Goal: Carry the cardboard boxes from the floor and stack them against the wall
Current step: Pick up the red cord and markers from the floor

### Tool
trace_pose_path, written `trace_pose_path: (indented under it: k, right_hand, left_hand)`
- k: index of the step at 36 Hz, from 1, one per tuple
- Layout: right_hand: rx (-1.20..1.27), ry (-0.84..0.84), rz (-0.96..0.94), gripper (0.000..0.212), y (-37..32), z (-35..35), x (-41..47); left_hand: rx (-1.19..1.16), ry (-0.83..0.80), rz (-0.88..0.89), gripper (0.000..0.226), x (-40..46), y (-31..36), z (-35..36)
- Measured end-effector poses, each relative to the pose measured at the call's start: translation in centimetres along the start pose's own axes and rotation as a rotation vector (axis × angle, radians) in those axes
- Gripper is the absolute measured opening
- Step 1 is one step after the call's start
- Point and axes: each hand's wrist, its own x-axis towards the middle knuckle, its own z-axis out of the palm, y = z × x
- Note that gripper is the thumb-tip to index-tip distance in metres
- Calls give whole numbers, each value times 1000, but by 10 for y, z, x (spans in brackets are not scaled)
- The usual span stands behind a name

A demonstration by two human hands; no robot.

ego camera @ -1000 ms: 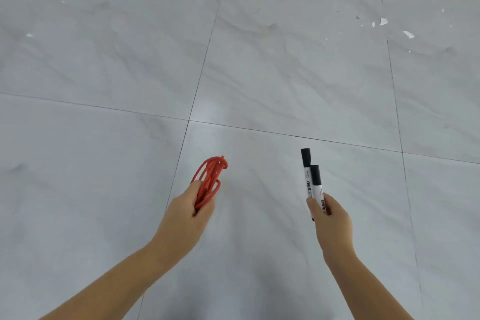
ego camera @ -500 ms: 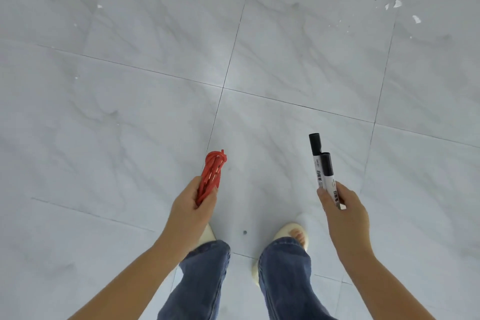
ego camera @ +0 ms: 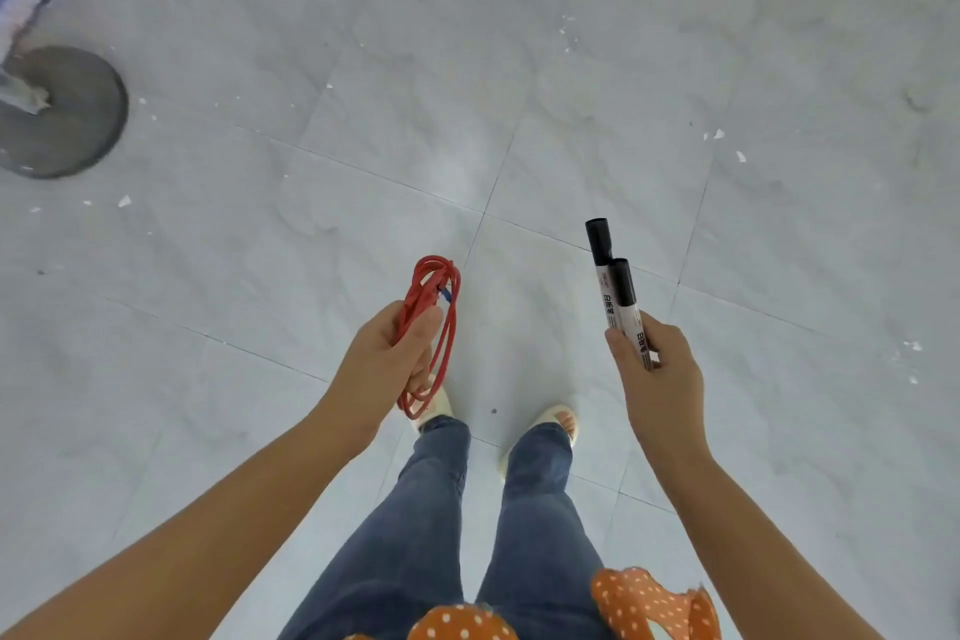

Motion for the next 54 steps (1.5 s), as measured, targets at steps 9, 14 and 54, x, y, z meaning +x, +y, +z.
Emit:
trace_pose_path:
  k: [9, 14, 54]
  right_hand:
    - [-61, -69, -164, 9, -69, 47, -40]
    - [-94, -178, -224, 11, -103, 74, -45]
    - [-744, -1632, -1059, 21, -289, 259, 3]
  left_hand:
    - [-110, 261, 37, 29, -60, 12, -101]
    - [-176, 414, 39, 28, -83, 6, -142]
    - [-979, 1848, -430, 30, -125, 33, -14]
